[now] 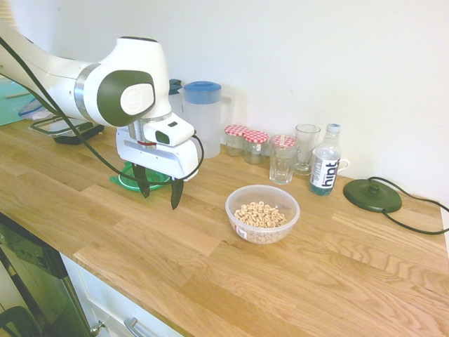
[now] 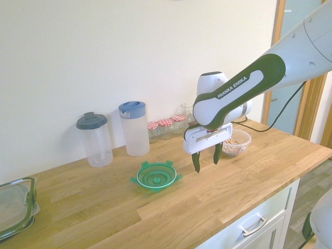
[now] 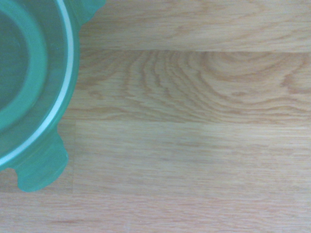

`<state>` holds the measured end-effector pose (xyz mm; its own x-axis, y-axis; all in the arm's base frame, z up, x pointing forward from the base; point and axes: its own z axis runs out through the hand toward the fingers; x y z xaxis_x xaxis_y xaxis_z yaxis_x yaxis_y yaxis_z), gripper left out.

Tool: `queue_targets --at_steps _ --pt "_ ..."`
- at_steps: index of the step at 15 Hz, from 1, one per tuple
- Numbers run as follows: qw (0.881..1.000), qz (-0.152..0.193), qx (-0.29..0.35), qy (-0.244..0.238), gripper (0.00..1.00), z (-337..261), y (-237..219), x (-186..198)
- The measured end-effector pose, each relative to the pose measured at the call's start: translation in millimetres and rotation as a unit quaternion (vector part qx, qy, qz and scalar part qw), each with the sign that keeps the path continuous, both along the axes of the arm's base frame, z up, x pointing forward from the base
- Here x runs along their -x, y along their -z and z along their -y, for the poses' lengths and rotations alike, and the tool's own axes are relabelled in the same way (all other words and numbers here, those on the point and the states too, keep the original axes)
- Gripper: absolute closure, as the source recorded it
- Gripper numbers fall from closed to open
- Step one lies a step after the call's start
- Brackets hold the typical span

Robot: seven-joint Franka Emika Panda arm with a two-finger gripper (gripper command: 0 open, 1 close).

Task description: Cover the lid of food container

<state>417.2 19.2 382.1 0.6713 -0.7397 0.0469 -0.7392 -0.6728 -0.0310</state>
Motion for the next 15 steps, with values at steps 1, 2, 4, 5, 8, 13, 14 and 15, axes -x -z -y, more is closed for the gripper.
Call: queue_targets --at_steps 1,2,4,5,8,13,14,15 --pt "1.0 0.0 0.0 0.0 0.0 0.0 0.1 0.0" --pt "1.0 0.0 -0.008 0.006 0.0 -0.5 0.1 -0.3" --pt "0.998 0.002 -0.055 0.023 0.0 -1.7 -3.1 -5.5" --pt "0.996 0.004 -0.084 0.029 0.0 0.9 -6.4 -11.5" --pt "0.983 0.008 -0.182 0.028 0.0 13.2 -7.2 -32.2" --pt "0.958 0.01 -0.286 0.0 0.0 11.6 34.3 -50.7" --pt "0.955 0.009 -0.295 -0.001 0.0 10.5 41.7 -54.0" --pt "0.952 0.009 -0.307 0.002 0.0 7.9 48.6 -57.7"
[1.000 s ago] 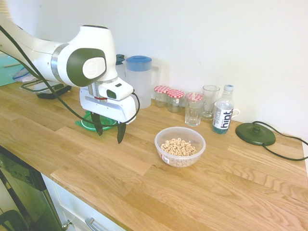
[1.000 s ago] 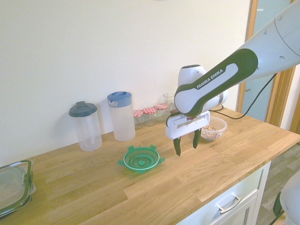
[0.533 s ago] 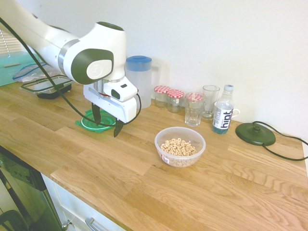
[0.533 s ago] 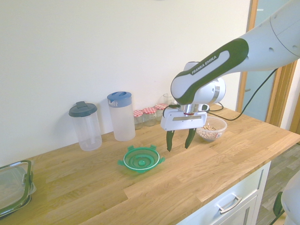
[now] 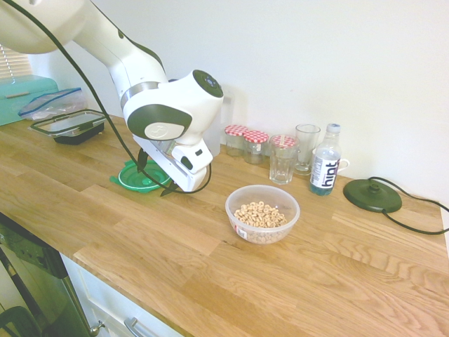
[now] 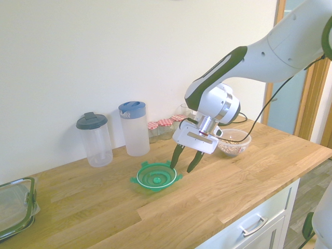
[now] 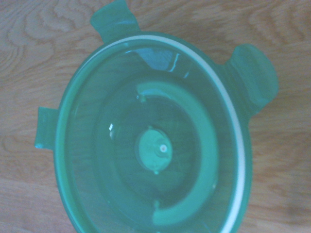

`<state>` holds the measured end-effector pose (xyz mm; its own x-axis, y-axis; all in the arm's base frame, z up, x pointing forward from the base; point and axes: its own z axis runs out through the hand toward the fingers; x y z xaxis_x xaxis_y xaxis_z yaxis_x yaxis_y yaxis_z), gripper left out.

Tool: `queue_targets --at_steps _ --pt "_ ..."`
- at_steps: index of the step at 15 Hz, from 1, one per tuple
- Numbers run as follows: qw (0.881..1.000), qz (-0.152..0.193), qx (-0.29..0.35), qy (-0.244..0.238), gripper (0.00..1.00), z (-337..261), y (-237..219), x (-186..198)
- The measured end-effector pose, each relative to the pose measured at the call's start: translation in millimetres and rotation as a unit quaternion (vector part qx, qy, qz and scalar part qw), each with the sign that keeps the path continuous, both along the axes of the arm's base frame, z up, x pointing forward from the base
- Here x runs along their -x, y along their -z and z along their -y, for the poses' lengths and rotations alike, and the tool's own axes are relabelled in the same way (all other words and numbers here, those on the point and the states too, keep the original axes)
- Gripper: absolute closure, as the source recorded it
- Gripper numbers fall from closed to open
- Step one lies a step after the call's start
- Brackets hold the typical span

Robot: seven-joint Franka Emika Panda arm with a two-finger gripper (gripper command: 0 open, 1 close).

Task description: Cover the lid of food container

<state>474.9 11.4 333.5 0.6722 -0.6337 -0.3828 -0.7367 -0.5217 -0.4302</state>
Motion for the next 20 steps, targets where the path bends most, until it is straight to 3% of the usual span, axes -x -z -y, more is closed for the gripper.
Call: queue_targets --at_steps 5,6,20 --pt "0.998 0.007 -0.063 0.015 0.0 -16.8 26.8 -8.0" --pt "0.997 0.01 -0.071 0.019 1.0 -19.3 28.3 -8.8" --pt "0.993 0.019 -0.107 0.044 1.0 -22.5 48.4 -12.6"
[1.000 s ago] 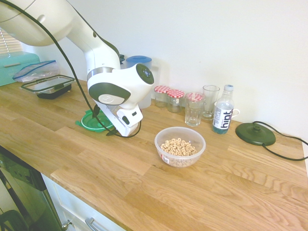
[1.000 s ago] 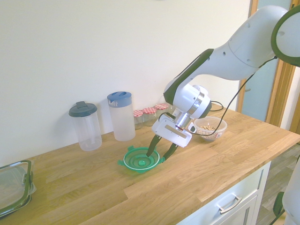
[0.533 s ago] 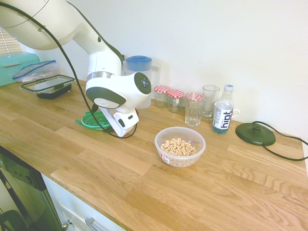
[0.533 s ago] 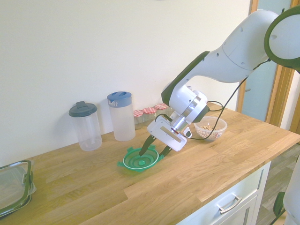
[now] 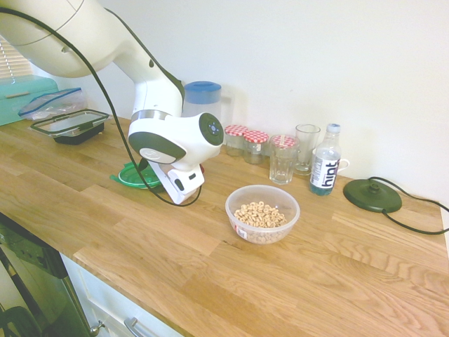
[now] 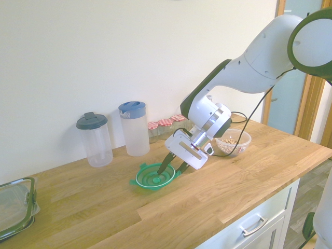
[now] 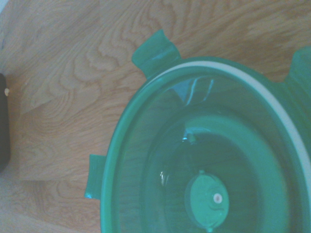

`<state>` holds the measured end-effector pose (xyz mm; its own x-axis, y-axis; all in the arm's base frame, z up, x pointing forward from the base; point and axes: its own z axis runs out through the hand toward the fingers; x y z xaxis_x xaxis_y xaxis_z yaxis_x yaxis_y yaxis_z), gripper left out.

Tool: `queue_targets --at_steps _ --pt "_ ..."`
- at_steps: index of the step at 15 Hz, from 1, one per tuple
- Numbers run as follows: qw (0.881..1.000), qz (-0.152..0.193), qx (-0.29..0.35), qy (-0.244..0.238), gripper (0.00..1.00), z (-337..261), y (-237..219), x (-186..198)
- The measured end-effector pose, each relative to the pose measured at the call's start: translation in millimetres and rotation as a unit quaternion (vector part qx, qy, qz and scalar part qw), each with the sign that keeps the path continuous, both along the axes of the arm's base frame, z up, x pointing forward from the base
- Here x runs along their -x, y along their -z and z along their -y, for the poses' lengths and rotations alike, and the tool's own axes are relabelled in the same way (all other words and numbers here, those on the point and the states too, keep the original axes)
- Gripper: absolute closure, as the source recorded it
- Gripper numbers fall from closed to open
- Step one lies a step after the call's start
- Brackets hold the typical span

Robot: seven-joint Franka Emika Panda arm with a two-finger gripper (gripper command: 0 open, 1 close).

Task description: Cover the lid of food container

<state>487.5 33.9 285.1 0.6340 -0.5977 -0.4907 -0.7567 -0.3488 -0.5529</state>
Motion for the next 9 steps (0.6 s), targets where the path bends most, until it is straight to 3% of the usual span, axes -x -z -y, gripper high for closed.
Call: queue_targets --at_steps 9 --pt "1.0 -0.001 -0.001 -0.002 1.0 3.1 13.2 0.0"
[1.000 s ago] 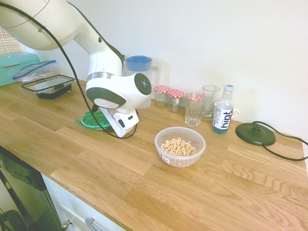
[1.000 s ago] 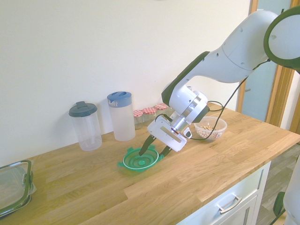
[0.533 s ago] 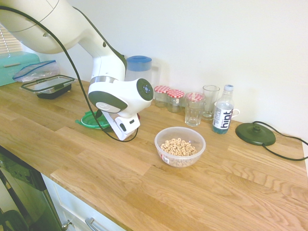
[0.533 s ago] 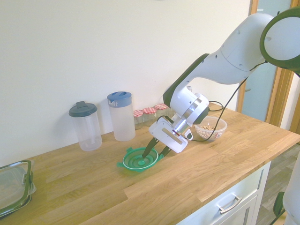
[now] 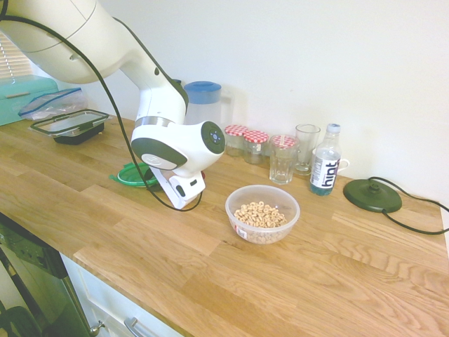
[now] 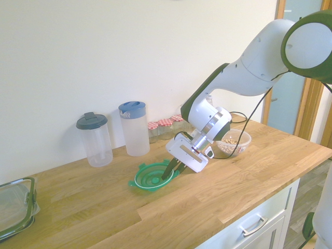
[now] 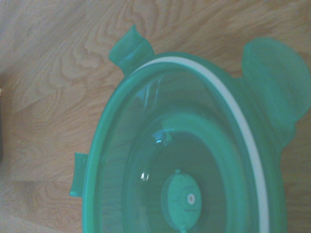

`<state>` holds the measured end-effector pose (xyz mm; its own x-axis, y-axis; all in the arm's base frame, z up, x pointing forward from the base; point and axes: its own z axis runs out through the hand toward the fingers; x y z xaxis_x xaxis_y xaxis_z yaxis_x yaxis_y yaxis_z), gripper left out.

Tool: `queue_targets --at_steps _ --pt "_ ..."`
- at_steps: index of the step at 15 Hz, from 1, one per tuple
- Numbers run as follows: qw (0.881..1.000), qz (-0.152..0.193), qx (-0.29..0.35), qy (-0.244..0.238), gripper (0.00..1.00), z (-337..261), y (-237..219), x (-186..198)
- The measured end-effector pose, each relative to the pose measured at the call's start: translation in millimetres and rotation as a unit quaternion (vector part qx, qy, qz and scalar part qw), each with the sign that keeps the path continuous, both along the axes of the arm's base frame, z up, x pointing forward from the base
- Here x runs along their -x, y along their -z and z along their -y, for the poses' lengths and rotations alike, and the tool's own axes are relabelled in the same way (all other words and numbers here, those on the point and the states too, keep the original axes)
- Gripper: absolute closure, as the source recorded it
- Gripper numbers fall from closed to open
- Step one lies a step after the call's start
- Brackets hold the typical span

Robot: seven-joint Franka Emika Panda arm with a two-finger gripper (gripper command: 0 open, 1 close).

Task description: Cover the lid of food container

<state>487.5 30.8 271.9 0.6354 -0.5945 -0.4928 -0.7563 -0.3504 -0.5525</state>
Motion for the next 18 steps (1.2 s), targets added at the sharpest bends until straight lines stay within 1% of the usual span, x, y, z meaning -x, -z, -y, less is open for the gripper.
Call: queue_targets --at_steps 5,7,9,11,13,14,17,18 --pt "1.0 0.003 -0.004 -0.005 1.0 -1.2 -2.9 -0.5" --pt "1.0 0.012 0.003 -0.015 1.0 -3.0 -18.3 -4.0" --pt "0.999 0.011 0.027 -0.021 1.0 -6.0 -61.3 -11.5" --pt "0.996 0.012 0.084 -0.032 1.0 -10.0 -119.0 -11.8" --pt "0.987 0.007 0.157 -0.045 1.0 -11.7 -165.0 -0.4" --pt "0.979 -0.001 0.198 -0.05 1.0 -2.8 -191.1 7.2" --pt "0.948 -0.022 0.314 -0.046 1.0 60.3 -285.4 33.9" --pt "0.936 -0.03 0.348 -0.046 1.0 77.0 -305.9 44.2"
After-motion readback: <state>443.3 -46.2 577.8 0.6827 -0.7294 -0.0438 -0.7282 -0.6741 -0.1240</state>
